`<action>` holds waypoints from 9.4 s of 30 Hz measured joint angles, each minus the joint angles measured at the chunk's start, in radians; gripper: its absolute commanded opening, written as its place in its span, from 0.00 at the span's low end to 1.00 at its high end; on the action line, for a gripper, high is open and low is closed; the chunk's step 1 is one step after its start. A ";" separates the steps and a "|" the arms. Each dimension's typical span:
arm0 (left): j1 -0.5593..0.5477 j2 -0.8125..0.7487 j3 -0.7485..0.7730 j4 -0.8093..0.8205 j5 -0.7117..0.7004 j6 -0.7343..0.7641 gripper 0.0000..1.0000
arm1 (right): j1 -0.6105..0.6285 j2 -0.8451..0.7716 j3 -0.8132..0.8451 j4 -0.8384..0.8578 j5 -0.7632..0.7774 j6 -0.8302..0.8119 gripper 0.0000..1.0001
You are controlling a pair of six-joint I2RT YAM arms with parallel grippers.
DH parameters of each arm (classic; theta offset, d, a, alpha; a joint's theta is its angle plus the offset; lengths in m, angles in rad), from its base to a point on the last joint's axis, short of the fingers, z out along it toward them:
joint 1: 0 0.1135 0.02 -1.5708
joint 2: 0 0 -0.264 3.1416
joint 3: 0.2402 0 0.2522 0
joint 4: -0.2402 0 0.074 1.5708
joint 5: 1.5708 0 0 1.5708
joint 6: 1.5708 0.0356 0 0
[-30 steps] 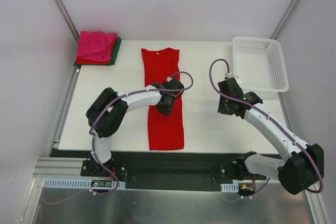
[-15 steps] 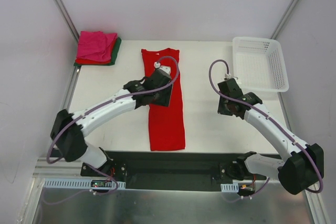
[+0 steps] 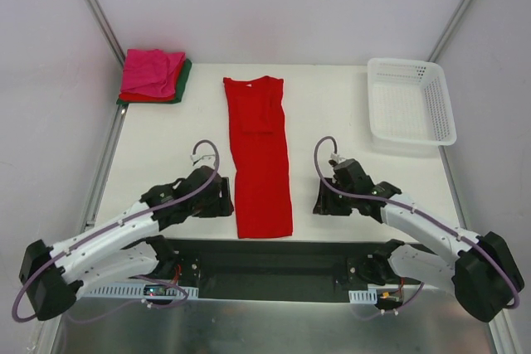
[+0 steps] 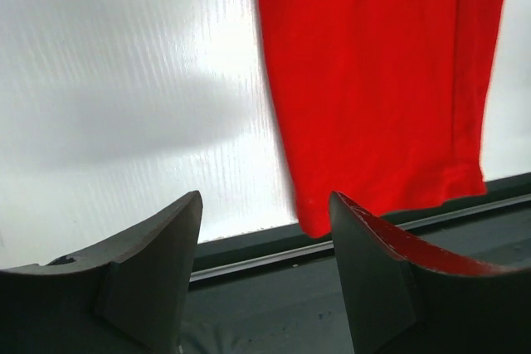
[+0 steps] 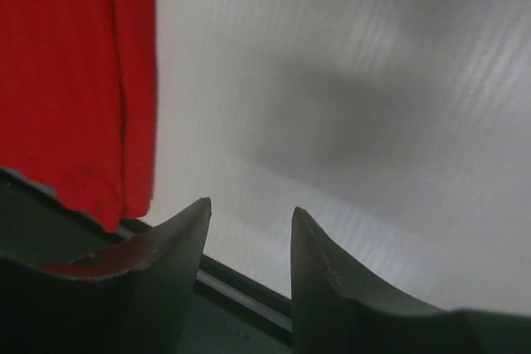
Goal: Fold and stack the t-shirts
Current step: Grab the bottom of the folded rectangular tshirt with both arms, then fold the folded rectangular tshirt in 1/3 of the way
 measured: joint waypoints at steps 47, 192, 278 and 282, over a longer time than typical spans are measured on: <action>-0.091 -0.047 -0.368 0.498 0.175 -0.306 0.59 | 0.335 0.227 -0.055 0.384 -0.126 0.226 0.50; 0.300 0.552 0.356 0.487 0.202 0.348 0.00 | -0.232 0.729 0.771 0.092 -0.196 -0.245 0.15; 0.298 1.207 1.064 0.511 -0.144 0.661 0.00 | -0.280 0.713 0.641 0.127 -0.211 -0.243 0.15; 0.298 1.199 1.089 0.526 -0.145 0.675 0.00 | -0.280 0.715 0.633 0.128 -0.228 -0.241 0.31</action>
